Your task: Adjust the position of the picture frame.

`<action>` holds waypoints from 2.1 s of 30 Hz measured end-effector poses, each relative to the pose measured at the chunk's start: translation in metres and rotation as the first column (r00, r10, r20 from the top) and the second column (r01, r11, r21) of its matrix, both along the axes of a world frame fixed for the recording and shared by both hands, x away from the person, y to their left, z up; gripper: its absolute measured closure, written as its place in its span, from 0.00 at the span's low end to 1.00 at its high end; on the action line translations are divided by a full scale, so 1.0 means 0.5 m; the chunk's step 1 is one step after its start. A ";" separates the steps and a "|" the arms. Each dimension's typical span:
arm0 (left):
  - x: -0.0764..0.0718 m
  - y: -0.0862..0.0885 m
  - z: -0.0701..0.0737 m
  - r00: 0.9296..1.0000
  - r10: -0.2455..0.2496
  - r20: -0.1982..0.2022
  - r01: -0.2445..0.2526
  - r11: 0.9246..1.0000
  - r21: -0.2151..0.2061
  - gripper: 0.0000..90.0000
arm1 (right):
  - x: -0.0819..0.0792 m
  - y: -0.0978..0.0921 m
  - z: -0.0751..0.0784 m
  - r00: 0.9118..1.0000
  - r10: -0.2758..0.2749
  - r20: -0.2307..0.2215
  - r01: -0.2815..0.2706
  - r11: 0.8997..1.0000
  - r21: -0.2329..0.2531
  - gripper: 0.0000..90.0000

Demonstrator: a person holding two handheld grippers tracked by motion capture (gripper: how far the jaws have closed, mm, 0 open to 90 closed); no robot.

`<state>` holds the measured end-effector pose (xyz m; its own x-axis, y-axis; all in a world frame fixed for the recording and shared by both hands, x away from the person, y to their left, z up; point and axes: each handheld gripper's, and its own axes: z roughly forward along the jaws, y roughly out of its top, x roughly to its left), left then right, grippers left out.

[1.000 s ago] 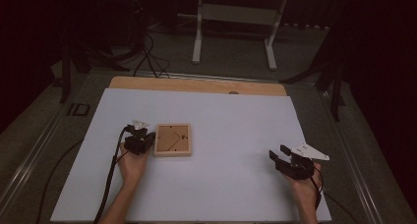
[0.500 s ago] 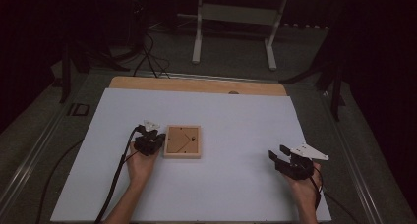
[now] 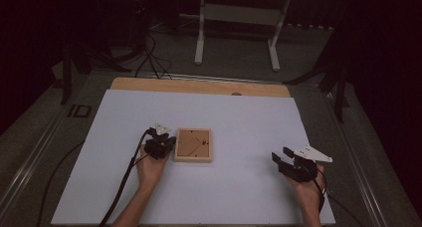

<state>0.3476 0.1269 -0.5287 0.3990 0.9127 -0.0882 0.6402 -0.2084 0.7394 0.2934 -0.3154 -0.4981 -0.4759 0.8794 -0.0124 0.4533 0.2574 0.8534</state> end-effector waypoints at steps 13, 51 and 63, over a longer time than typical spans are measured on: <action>-0.008 -0.036 -0.001 0.999 -0.045 0.009 0.045 0.999 0.003 1.00 | 0.000 0.001 -0.001 1.000 0.002 -0.001 -0.002 1.000 -0.003 0.52; -0.091 0.035 0.066 0.983 -0.132 0.126 0.133 0.991 0.003 0.80 | -0.001 0.001 -0.001 1.000 0.005 -0.001 -0.005 1.000 -0.001 0.51; -0.091 0.069 0.066 0.985 -0.077 0.157 0.085 0.995 -0.044 0.61 | -0.002 0.002 -0.001 1.000 0.011 -0.002 -0.011 1.000 -0.008 0.51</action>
<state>0.3022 0.1614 -0.4957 0.4838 0.8728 -0.0649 0.4999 -0.2147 0.8390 0.2924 -0.3144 -0.4988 -0.4860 0.8738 -0.0181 0.4521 0.2691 0.8504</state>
